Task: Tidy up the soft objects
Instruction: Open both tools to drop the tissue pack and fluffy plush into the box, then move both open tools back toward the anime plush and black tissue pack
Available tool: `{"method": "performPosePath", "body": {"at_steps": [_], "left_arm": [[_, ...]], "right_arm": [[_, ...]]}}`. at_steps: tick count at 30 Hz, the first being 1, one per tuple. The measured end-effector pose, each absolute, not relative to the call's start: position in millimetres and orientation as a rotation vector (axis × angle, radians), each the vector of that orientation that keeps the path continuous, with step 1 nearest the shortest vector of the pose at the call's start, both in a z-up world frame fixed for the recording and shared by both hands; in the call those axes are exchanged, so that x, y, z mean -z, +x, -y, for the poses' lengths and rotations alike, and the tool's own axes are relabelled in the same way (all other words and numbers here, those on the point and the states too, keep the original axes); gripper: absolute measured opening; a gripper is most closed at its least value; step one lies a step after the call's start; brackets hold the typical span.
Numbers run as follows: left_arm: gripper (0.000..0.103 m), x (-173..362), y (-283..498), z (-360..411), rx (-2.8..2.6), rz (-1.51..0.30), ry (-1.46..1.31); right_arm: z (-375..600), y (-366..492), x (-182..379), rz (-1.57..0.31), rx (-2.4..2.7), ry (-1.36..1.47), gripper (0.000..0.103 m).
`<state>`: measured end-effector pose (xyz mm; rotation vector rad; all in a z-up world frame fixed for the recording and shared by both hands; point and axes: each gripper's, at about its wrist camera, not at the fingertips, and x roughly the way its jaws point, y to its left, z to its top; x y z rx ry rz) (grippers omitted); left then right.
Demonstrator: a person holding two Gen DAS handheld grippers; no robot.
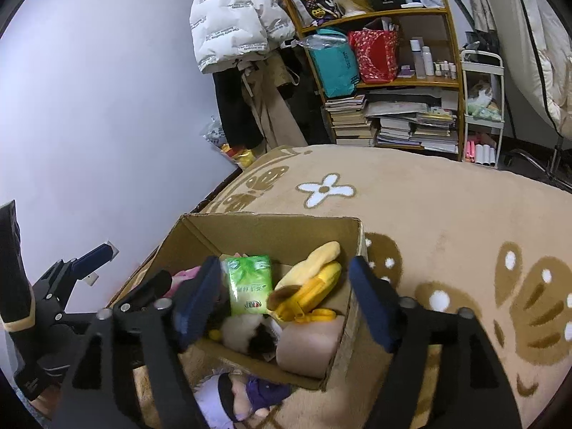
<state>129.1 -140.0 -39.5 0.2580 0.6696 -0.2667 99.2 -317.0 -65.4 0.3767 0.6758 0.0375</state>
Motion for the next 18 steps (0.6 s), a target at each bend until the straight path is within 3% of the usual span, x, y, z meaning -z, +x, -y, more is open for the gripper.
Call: {"method": "performPosePath", "body": {"at_steps": [6,18], "left_arm": [[0.101,28,114,130,0.252,-0.672,0.271],[0.101,10,70,93,0.224,-0.718,0.271]], "right_arm": [[311,85,59,-0.703,-0.024,0.372,0.095],[290,44,47,-0.72,-0.005,0.371,0.095]]}}
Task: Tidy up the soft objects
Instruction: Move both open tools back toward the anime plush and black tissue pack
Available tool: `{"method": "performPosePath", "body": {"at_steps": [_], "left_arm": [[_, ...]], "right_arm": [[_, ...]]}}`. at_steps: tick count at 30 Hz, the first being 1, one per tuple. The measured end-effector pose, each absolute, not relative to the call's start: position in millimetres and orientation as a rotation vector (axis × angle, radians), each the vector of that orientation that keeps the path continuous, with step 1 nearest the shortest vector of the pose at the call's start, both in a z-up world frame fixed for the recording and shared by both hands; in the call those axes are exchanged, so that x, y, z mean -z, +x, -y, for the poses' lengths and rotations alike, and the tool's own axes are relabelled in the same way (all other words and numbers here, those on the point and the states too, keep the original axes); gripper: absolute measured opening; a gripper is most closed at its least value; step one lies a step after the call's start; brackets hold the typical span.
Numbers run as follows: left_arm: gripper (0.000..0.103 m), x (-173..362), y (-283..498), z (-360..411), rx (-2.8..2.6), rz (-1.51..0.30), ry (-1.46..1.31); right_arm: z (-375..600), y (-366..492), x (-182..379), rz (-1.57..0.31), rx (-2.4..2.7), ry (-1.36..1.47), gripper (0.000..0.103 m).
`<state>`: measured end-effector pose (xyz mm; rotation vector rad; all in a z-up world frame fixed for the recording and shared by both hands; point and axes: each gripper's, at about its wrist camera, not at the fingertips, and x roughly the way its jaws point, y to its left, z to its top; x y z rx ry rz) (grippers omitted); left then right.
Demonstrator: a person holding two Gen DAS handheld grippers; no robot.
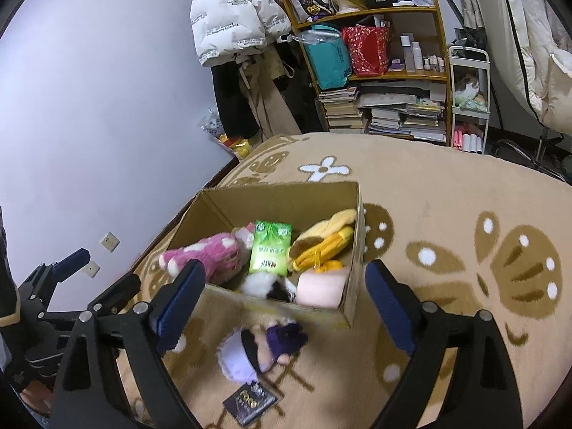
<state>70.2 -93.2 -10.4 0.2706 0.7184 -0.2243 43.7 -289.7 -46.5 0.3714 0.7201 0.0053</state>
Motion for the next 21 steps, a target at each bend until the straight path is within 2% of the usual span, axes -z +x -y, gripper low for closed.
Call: {"method": "performPosePath", "body": {"at_steps": [7,9,21], "left_arm": [[0.101,1,48,67,0.214,-0.739,0.242],[0.101,-2,39,59,0.209,-0.743,0.228],[0.101,-7,3,37,0.192,-0.764,0.224]], "right_arm": [[272,19,38,-0.723,-0.003,0.356,0.097],[266,12,36,-0.718,0.0,0.352,0.102],[237,-14,39,-0.754,-0.007,0.305,0.103]]}}
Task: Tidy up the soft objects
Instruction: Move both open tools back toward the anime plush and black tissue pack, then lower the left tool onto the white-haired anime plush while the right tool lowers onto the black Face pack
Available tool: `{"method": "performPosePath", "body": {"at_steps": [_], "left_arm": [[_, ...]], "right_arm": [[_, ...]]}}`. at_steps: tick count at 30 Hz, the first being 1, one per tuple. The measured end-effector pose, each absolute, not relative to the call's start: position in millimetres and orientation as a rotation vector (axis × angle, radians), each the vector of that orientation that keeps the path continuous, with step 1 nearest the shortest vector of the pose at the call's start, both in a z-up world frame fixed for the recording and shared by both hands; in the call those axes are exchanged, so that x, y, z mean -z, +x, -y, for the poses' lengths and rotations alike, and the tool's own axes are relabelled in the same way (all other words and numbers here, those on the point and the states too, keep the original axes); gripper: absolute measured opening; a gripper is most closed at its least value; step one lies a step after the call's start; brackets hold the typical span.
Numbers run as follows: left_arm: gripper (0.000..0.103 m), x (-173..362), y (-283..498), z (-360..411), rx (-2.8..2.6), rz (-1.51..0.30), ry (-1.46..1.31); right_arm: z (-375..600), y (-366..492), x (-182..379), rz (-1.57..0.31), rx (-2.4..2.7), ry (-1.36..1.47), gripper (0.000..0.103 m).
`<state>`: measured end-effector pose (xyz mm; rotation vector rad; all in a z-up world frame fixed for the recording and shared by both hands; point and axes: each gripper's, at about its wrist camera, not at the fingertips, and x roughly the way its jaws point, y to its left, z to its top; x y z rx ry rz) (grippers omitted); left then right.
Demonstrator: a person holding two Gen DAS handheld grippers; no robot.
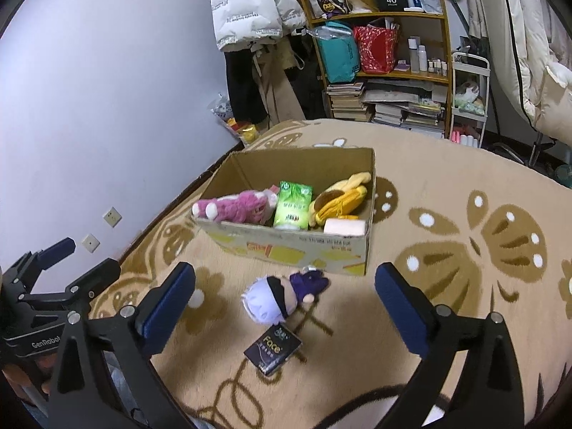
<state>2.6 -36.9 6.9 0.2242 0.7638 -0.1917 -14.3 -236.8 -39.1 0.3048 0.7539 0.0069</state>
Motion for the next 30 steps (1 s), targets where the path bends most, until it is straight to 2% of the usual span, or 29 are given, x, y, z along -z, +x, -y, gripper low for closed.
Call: {"method": "performPosePath", "body": {"at_steps": [14,30], "left_arm": [[0.101,19,14,44,0.19,-0.809,0.259],[0.101,67,54,59,0.228,-0.966,0.208]], "right_arm": [[221,-3,93,-0.897,0.0,0.29,0.103],[221,29,156,-1.1,0.016,0.351,0.103]]}}
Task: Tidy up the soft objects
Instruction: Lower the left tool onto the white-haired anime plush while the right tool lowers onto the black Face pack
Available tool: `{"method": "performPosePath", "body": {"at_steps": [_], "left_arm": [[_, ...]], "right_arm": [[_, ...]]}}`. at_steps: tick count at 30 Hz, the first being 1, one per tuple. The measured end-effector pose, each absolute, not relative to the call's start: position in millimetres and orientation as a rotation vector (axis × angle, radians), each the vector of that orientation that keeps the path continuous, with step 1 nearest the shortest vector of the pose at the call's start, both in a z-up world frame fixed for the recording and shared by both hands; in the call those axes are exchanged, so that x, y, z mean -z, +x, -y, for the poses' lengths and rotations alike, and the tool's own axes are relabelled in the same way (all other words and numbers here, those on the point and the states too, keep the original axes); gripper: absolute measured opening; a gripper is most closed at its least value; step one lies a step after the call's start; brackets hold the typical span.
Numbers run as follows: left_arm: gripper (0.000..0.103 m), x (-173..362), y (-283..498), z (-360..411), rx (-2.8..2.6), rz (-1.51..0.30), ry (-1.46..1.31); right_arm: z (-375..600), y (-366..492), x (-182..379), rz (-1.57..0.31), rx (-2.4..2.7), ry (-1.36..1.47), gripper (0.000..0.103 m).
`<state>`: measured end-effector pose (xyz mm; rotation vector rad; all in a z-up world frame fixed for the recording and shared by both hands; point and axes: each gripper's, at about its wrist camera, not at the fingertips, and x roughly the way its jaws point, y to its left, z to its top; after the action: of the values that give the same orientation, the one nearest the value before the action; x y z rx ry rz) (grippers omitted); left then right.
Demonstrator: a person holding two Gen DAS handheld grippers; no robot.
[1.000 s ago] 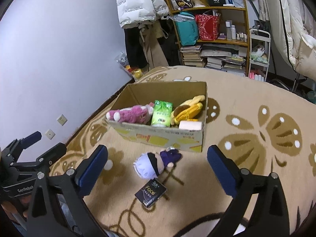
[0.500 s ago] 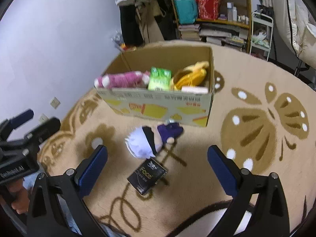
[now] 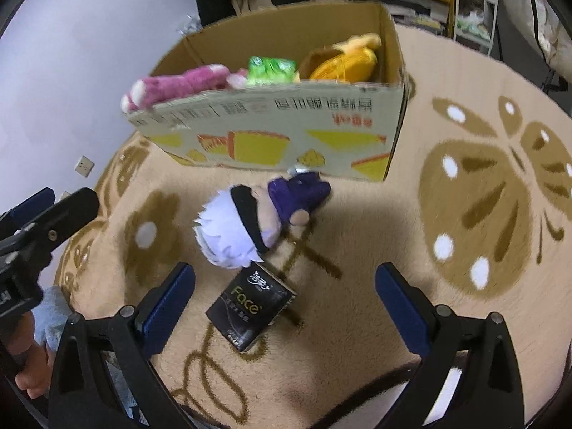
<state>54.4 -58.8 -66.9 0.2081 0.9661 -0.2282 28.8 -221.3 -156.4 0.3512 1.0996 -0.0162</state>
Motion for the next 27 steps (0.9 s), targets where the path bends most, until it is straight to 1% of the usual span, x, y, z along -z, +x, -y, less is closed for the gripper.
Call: {"method": "performPosePath", "body": {"at_steps": [17,18,20,27], "left_arm": [[0.101,98,72,72,0.275,-1.078,0.194],[0.101,99,73,72,0.276,-1.082,0.193],[0.101,101,74,72,0.276,-1.092,0.191],[0.101,105,77,70,0.277,-1.11,0.178]], "right_arm": [[204,51,195,-1.238,0.006,0.314,0.103],[203,52,197,-1.245,-0.002,0.314,0.096],[201,54,202,-1.269,-0.022,0.32,0.087],[199,59,209,-1.288,-0.031,0.358,0.085]]}}
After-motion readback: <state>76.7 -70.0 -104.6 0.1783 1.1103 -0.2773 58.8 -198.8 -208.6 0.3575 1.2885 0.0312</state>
